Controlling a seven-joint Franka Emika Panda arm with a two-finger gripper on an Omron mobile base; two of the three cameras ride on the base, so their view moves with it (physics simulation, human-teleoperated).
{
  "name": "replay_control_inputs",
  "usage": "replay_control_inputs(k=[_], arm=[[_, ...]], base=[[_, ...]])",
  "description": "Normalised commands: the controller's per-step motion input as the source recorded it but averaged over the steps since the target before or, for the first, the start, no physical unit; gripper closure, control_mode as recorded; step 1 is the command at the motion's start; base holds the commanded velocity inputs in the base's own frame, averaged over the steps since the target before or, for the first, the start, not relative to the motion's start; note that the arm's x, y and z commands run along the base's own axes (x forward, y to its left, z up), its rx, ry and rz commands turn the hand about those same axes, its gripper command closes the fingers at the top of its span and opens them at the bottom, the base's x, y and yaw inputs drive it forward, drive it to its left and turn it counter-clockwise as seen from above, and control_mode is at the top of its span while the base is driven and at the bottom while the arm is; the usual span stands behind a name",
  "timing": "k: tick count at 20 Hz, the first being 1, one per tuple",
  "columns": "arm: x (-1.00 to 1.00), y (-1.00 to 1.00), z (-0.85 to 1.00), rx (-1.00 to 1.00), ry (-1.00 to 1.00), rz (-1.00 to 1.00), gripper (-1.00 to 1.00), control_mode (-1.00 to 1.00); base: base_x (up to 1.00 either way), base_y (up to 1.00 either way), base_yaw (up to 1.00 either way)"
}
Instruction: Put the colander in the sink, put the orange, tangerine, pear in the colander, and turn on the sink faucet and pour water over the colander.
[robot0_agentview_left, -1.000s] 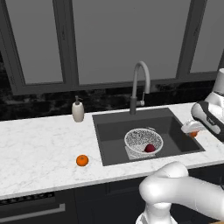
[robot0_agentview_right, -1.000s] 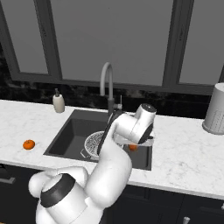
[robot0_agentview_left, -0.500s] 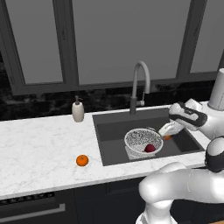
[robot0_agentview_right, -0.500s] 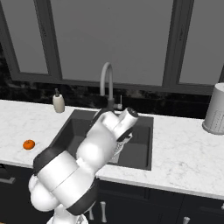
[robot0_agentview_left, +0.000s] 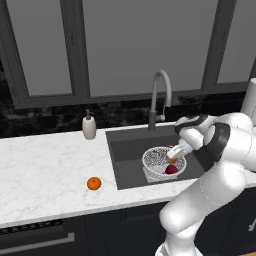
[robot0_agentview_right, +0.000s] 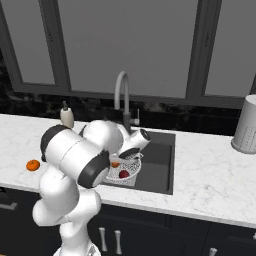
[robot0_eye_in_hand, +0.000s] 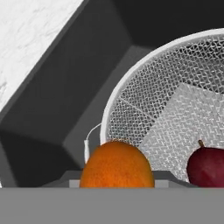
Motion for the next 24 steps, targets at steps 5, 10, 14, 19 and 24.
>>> replay_control_inputs(k=[5, 10, 14, 19, 24], arm=[[0.38, 0.00, -0.27, 0.02, -0.03, 0.01, 1.00, -1.00], [0.42, 0.14, -0.40, -0.01, 0.00, 0.00, 1.00, -1.00], [0.34, 0.10, -0.42, -0.02, 0.00, 0.00, 1.00, -1.00], [0.13, 0.00, -0.50, -0.02, 0.00, 0.00, 1.00, -1.00], [0.02, 0.00, -0.50, -0.02, 0.00, -0.01, -1.00, -1.00]], base=[[0.00, 0.00, 0.00], [0.00, 0.00, 0.00], [0.00, 0.00, 0.00], [0.00, 0.00, 0.00], [0.00, 0.00, 0.00]])
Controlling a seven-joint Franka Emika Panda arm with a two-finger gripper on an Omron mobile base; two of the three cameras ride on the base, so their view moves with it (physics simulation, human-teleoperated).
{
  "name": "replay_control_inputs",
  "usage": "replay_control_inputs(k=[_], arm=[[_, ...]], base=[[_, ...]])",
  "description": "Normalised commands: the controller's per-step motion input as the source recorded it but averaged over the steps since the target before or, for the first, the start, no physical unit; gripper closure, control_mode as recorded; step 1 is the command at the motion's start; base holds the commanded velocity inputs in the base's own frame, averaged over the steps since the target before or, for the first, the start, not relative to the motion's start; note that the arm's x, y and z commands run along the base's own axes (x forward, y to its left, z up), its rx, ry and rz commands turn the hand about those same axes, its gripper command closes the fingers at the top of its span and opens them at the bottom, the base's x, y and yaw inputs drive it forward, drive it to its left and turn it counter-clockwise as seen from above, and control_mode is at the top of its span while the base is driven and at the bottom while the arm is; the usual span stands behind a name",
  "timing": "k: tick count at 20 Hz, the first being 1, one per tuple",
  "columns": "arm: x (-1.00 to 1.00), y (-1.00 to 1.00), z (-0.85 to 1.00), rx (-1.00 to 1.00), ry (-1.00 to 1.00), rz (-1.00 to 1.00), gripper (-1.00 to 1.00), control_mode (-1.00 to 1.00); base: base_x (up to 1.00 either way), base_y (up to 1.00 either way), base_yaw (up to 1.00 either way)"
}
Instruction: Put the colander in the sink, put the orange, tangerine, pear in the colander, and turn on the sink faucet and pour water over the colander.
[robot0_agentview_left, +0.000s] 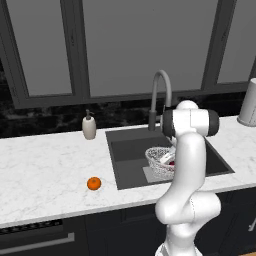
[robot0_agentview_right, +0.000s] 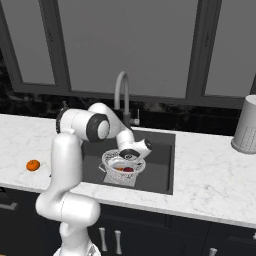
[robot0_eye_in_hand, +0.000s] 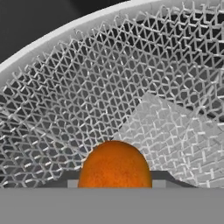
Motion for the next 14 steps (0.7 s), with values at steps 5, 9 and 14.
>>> replay_control_inputs(k=[5, 9, 14], arm=[[-0.10, 0.00, -0.05, -0.01, -0.07, 0.00, -1.00, -1.00], [-0.26, 0.00, 0.19, 0.00, -0.24, 0.00, -1.00, -1.00], [-0.30, 0.00, 0.36, 0.00, -0.32, 0.00, -1.00, -1.00]], base=[[0.00, 0.00, 0.00], [0.00, 0.00, 0.00], [0.00, 0.00, 0.00]])
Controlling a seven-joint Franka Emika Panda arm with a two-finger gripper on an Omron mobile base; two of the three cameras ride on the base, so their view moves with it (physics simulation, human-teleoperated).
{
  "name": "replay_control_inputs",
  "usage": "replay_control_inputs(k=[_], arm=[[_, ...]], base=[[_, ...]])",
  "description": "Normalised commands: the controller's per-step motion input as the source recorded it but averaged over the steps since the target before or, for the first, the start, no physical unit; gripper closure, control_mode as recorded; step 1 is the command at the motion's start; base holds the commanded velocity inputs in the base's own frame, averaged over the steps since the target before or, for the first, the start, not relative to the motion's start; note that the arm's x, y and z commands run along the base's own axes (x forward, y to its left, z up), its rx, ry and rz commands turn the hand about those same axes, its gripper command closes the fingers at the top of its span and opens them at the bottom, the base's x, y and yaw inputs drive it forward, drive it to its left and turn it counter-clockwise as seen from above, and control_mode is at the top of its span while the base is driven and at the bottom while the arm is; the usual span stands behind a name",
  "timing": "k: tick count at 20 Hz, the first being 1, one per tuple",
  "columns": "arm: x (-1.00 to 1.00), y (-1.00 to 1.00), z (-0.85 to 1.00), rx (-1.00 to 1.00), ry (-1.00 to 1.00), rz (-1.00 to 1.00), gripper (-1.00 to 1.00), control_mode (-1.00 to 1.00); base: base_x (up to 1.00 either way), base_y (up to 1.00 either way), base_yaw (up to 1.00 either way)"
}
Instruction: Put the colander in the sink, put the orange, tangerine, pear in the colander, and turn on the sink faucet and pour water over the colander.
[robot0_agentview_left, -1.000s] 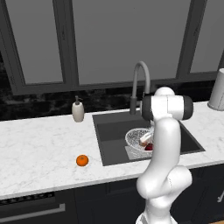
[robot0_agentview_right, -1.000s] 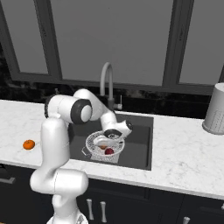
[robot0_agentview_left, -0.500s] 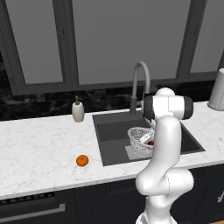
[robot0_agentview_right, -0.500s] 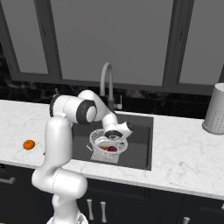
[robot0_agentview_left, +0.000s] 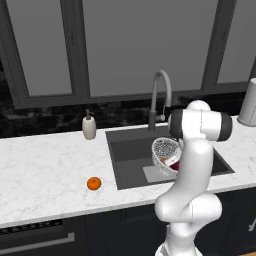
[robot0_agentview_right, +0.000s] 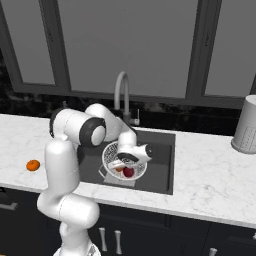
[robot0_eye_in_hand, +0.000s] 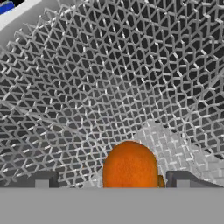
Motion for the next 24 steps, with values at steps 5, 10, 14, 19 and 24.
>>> replay_control_inputs(k=[5, 10, 14, 19, 24], arm=[[-0.20, 0.26, 0.22, -0.05, -0.19, -0.02, -1.00, -1.00], [-0.02, 0.56, -0.93, -0.20, 0.00, -0.01, -1.00, -1.00], [-0.75, 0.11, -0.86, -0.14, -0.05, 0.00, -1.00, -1.00], [-1.00, -0.43, -0.01, 0.00, -0.04, 0.00, -1.00, -1.00], [-1.00, -0.44, 0.06, 0.00, 0.03, 0.00, -1.00, -1.00]], base=[[0.00, 0.00, 0.00], [0.00, 0.00, 0.00], [0.00, 0.00, 0.00], [0.00, 0.00, 0.00], [0.00, 0.00, 0.00]])
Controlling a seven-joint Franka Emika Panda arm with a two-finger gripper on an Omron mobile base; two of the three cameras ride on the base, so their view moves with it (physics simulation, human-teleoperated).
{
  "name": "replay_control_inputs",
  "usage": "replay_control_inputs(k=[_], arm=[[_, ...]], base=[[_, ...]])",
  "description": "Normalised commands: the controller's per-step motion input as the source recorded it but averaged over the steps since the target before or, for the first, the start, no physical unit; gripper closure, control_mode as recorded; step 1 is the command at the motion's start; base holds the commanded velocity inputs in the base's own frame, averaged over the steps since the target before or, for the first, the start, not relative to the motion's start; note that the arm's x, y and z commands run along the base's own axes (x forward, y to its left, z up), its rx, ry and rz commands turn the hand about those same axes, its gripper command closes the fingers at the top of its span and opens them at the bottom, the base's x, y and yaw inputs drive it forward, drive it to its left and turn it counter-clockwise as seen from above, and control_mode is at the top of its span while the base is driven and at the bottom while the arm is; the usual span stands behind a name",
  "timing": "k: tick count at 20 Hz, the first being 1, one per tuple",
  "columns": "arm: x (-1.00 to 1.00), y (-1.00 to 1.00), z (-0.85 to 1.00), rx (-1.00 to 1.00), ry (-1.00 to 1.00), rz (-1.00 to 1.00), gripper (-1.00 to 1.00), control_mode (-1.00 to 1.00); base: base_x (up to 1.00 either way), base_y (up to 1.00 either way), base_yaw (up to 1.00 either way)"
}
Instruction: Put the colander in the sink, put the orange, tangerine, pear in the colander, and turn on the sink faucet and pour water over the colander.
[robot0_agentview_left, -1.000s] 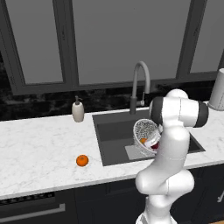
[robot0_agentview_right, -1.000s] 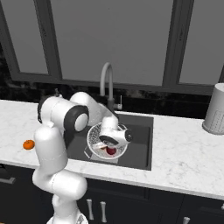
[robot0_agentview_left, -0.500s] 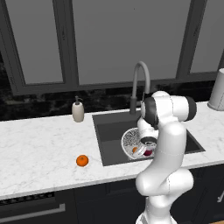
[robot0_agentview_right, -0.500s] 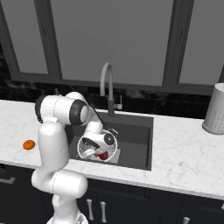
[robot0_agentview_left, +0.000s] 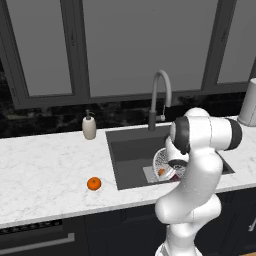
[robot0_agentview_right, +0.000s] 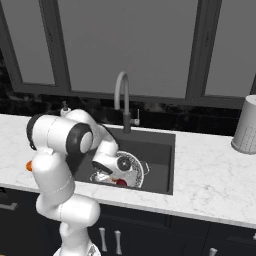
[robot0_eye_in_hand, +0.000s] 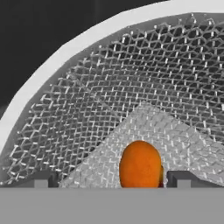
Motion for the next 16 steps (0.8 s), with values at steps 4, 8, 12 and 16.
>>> replay_control_inputs(k=[4, 8, 12, 16], arm=[[-1.00, -0.29, 0.49, -0.02, 0.17, 0.00, -1.00, -1.00], [-0.96, -0.18, 0.94, -0.02, 0.29, -0.01, -1.00, -1.00], [-0.52, 0.00, 0.56, 0.00, 0.11, -0.02, -1.00, -1.00], [-0.09, 0.07, 0.11, 0.00, -0.12, 0.00, -1.00, -1.00]], base=[[0.00, 0.00, 0.00], [0.00, 0.00, 0.00], [0.00, 0.00, 0.00], [0.00, 0.00, 0.00]])
